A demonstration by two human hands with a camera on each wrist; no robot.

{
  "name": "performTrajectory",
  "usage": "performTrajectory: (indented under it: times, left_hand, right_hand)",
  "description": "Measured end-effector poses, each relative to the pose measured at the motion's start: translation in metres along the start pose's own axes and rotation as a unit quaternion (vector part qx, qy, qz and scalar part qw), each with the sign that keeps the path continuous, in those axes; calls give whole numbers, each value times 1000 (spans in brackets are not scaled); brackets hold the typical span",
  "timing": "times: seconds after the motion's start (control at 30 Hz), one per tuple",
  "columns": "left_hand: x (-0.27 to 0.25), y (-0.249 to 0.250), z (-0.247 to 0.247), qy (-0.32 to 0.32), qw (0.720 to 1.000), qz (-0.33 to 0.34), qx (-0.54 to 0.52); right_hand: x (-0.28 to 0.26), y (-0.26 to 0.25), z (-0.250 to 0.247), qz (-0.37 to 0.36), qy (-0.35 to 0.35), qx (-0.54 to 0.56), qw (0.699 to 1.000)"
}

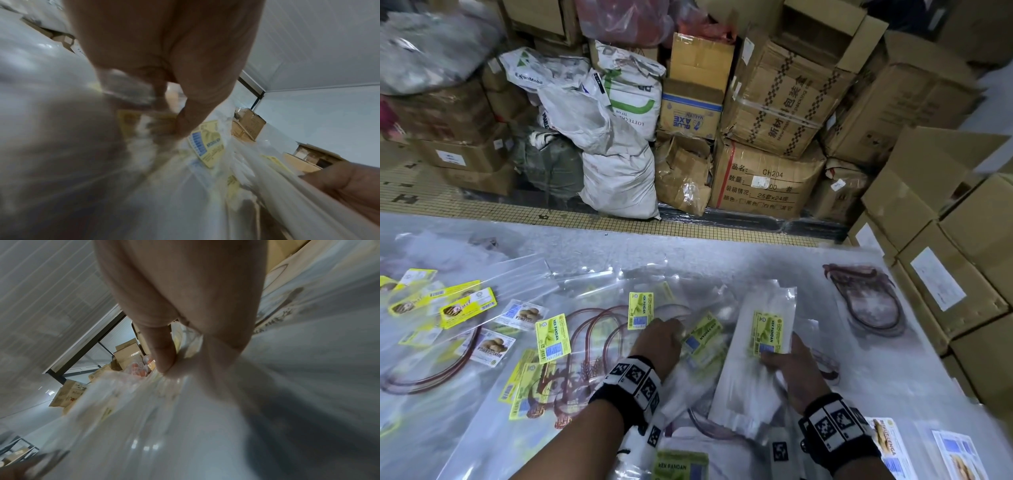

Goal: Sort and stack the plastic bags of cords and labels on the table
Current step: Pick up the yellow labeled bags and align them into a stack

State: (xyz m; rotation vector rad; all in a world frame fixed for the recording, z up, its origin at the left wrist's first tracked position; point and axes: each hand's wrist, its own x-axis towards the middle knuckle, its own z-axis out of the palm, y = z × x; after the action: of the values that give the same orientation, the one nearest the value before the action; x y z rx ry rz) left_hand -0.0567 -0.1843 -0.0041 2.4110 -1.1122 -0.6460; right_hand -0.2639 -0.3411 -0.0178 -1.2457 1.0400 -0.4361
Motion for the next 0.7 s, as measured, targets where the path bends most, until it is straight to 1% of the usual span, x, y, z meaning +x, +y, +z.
performTrajectory:
  times: [0.07, 0.17, 0.2, 0.3, 0.37, 0.43, 0.47, 0.53, 0.6, 0.63, 0.7]
  left_hand:
    - [-1, -6, -5, 17, 999, 12, -48]
    - [-4, -15, -16, 45, 990, -28, -134]
    - [-4, -17, -19, 64, 981, -45, -176]
    - [-11, -19, -33, 133, 941, -88, -299]
    - [-17, -17, -42, 154, 916, -85, -361]
    - [-19, -16, -45, 150, 898, -72, -408]
    - [-21, -13, -46, 149, 894, -64, -418]
    - [-21, -9, -44, 123, 888, -59, -439]
    - [-21, -8, -35, 93, 880, -75, -460]
    - [-23, -8, -33, 87, 877, -81, -466]
    - [-23, -11, -28, 83, 874, -97, -469]
  right_hand:
    - [2, -1, 1, -3, 0, 9, 1000]
    - [6, -1, 2, -17, -3, 23, 1000]
    - [8, -2, 4, -20, -3, 25, 999]
    - [13, -7, 11, -38, -10, 33, 999]
    - [15, -14, 20, -49, -10, 42, 998]
    - [12, -23, 35, -61, -21, 42, 997]
    - [10, -28, 43, -69, -34, 39, 996]
    - [5, -34, 61, -73, -63, 32, 995]
    - [3, -37, 78, -54, -100, 45, 993]
    - [3, -37, 85, -35, -117, 56, 991]
    - [1, -37, 96, 8, -129, 97, 987]
